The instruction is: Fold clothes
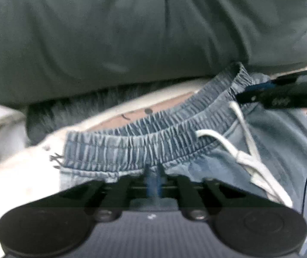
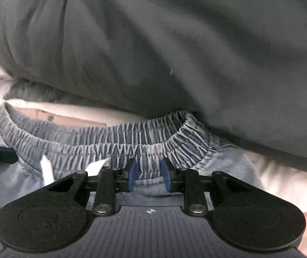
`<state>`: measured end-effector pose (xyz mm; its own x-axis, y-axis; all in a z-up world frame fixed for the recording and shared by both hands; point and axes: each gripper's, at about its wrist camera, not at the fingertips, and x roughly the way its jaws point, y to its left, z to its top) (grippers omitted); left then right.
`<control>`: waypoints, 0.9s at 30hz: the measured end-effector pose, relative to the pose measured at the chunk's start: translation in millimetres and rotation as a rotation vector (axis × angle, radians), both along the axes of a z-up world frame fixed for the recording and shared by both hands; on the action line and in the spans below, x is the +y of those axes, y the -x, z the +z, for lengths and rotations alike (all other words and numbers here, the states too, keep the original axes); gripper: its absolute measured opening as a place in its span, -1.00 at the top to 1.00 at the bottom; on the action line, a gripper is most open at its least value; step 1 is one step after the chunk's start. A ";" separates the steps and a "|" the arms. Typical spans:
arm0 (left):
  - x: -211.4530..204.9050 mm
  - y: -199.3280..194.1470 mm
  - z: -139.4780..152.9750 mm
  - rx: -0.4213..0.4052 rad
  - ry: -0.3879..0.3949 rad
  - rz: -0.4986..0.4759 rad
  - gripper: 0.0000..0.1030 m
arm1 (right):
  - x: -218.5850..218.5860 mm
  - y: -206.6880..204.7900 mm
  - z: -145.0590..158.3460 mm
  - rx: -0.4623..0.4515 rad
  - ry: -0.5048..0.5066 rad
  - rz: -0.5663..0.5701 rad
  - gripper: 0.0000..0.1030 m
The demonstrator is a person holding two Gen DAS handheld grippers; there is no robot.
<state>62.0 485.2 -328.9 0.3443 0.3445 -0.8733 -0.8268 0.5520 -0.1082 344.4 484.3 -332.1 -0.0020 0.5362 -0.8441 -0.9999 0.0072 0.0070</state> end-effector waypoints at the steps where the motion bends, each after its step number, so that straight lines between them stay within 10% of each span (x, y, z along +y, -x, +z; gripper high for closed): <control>1: -4.6 2.5 7.3 -0.009 -0.012 -0.003 0.37 | -5.7 -2.2 11.7 0.034 -0.017 -0.027 0.25; 4: -18.9 3.2 24.9 -0.016 -0.055 -0.033 0.24 | -32.9 -2.1 48.9 0.059 -0.078 -0.062 -0.06; 27: -103.3 -43.6 107.5 -0.015 -0.161 -0.375 -0.51 | -335.1 -10.4 193.4 -0.067 -0.097 -0.367 -0.42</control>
<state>105.7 381.9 -221.4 0.4846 0.3242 -0.8124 -0.5636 0.8260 -0.0066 354.8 149.2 -138.8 0.2582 0.5685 -0.7811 -0.9294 0.3669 -0.0402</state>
